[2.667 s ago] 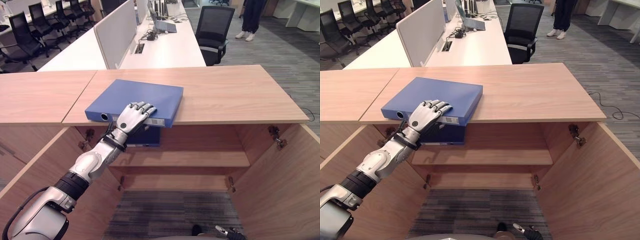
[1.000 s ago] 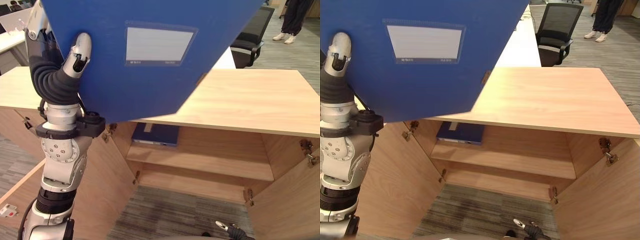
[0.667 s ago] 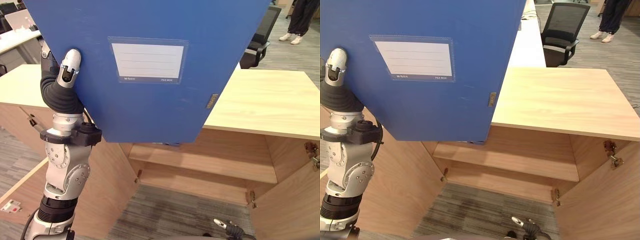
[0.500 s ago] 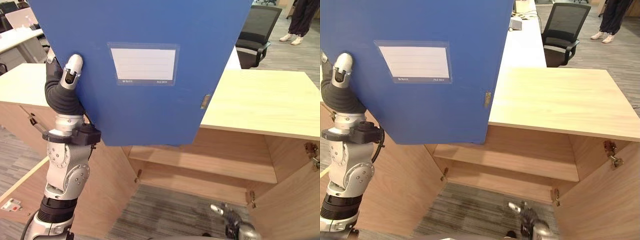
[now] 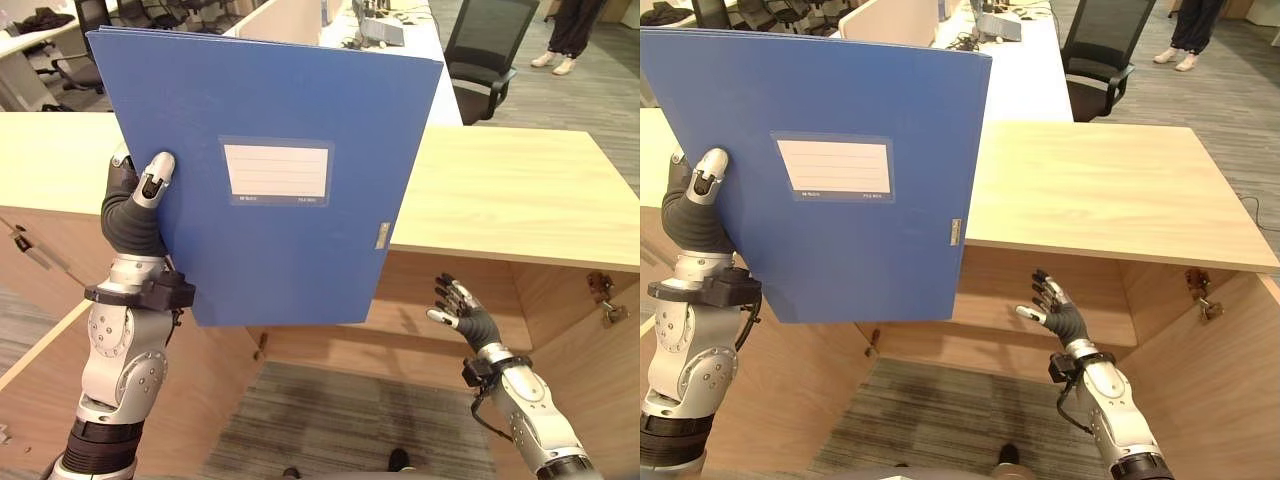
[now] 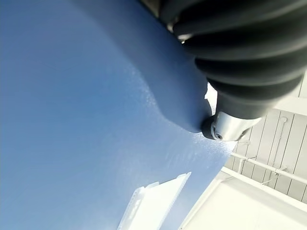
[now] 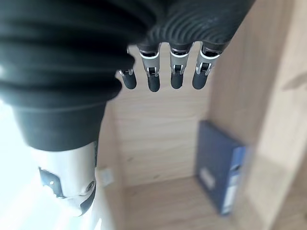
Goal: Put the empty folder in the office cabinet
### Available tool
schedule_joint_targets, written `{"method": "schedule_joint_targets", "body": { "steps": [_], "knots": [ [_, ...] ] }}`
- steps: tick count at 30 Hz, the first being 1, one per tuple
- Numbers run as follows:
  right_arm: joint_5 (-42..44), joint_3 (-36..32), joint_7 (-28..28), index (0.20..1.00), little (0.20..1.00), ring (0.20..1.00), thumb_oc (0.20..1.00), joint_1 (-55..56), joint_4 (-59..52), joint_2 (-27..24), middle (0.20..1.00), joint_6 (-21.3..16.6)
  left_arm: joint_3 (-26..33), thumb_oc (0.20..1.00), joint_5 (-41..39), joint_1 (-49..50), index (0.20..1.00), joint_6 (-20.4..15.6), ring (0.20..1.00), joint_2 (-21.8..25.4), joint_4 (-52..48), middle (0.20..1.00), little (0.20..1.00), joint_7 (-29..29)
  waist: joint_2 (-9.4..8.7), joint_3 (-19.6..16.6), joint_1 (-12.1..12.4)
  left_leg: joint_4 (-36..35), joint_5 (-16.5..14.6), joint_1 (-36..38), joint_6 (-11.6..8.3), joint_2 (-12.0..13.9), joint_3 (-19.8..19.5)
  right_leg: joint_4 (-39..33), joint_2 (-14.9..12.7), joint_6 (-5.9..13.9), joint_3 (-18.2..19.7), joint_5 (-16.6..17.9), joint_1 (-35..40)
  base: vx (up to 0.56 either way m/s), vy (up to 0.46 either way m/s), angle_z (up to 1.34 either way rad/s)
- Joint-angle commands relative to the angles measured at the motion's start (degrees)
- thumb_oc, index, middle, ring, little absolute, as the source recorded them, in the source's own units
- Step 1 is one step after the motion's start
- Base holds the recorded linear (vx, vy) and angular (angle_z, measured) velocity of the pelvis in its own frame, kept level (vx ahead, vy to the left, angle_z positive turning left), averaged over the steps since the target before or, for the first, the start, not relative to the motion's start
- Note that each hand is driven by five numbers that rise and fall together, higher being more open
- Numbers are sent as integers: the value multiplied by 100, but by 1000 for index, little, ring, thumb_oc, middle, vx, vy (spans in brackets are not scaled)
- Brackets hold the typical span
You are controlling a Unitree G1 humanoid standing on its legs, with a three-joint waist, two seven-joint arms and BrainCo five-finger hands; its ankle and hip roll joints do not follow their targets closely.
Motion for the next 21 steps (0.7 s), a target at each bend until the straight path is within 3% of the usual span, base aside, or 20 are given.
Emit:
{"method": "schedule_joint_targets", "body": {
  "steps": [1, 21],
  "knots": [
    [445, -12, 254, 1000, 1000, 1000, 1000, -348, -277, -28, 1000, -214, 327, 200, 71, -302, 200, -266, 200, 196, 12, 200, 200, 6, -186, 35, -17, 15, -296, 101, 0, -138, -11, 124, -257, 477, -61, -703, 615, -4, 15, -3],
    [1358, 815, 1160, 1000, 1000, 1000, 1000, -636, -1447, -29, 1000, 169, 129, 200, 756, -273, 200, -236, 200, -42, -12, 200, 200, -78, -236, 64, -44, 15, -291, 85, 13, -141, 9, 160, -260, 470, 18, -705, 554, 0, 0, 0]
  ]
}}
